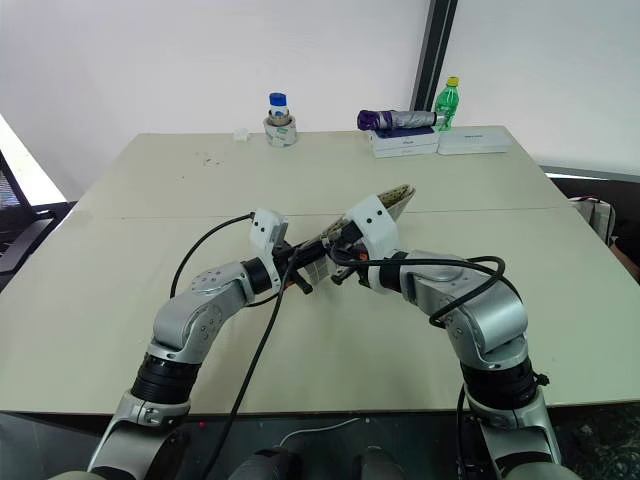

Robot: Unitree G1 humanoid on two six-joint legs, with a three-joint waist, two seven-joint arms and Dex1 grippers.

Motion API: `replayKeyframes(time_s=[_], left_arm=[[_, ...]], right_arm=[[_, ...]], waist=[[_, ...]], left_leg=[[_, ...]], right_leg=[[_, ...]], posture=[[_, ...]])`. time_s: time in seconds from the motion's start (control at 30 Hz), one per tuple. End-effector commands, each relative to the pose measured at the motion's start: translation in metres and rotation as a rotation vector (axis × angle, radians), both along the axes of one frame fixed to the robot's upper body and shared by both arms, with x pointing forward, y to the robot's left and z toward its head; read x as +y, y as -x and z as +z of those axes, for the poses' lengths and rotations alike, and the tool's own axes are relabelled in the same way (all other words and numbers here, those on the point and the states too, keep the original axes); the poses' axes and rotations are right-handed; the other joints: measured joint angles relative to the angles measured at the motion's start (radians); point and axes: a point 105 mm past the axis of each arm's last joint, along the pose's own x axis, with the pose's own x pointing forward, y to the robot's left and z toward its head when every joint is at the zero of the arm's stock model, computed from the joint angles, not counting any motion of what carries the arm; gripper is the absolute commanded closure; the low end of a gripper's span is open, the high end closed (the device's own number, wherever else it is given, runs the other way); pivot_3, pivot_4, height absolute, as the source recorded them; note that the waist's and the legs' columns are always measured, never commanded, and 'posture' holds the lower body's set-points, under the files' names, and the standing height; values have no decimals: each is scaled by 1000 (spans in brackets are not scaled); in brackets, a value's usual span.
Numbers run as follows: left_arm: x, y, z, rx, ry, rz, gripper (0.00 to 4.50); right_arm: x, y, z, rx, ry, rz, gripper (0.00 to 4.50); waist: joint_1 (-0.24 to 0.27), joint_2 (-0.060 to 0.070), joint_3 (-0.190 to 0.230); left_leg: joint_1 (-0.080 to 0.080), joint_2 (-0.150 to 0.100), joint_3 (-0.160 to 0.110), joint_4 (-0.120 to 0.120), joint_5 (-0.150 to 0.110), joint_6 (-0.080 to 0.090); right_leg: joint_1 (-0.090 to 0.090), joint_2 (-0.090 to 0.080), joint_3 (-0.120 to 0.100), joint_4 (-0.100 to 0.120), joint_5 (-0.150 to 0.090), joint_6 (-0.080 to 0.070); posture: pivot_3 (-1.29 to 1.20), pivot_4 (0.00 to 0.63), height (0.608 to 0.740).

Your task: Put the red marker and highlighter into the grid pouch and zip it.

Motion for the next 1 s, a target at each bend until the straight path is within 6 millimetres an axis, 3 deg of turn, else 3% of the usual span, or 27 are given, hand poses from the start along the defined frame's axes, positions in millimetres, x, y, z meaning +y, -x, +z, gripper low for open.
replayKeyframes(time_s=[0.03,0.33,0.6,0.7,0.83,0.9,1.0], left_arm=[[-1,5,13,-93,-5,-25,4500],[39,2,-2,-239,-242,2,4500],[72,1,-11,-255,-311,58,4500],[74,2,-12,-277,-330,65,4500],[75,4,-12,-332,-377,66,4500],[77,6,-14,-358,-410,60,4500],[81,8,-16,-380,-435,62,3468]], right_arm=[[-4,0,14,-42,-24,-9,4476],[-60,-15,44,-156,118,-169,4476],[-121,-34,44,-172,284,-364,4476],[-120,-35,40,-196,310,-338,4476],[-102,-30,32,-220,308,-219,4476],[-100,-28,26,-184,278,-185,3915],[-103,-25,21,-184,277,-173,2691]], waist=[[0,0,0],[-2,0,0],[-7,0,0],[-12,0,0],[-21,0,0],[-22,0,0],[-20,0,0]], left_leg=[[0,0,0,0,0,0],[0,0,0,-2,0,0],[0,0,1,-2,0,0],[0,1,0,-3,0,0],[0,1,1,-3,0,0],[0,1,1,-3,0,0],[0,1,1,-3,0,0]], right_leg=[[0,0,0,0,0,0],[-1,0,0,0,0,0],[-1,0,0,-1,0,0],[-1,0,0,-1,0,0],[-1,0,0,-1,0,0],[-1,0,0,-1,0,0],[-1,0,0,-1,0,0]], posture=[[0,150,740],[0,150,740],[0,150,740],[0,150,740],[0,150,740],[0,150,740],[0,150,740]])
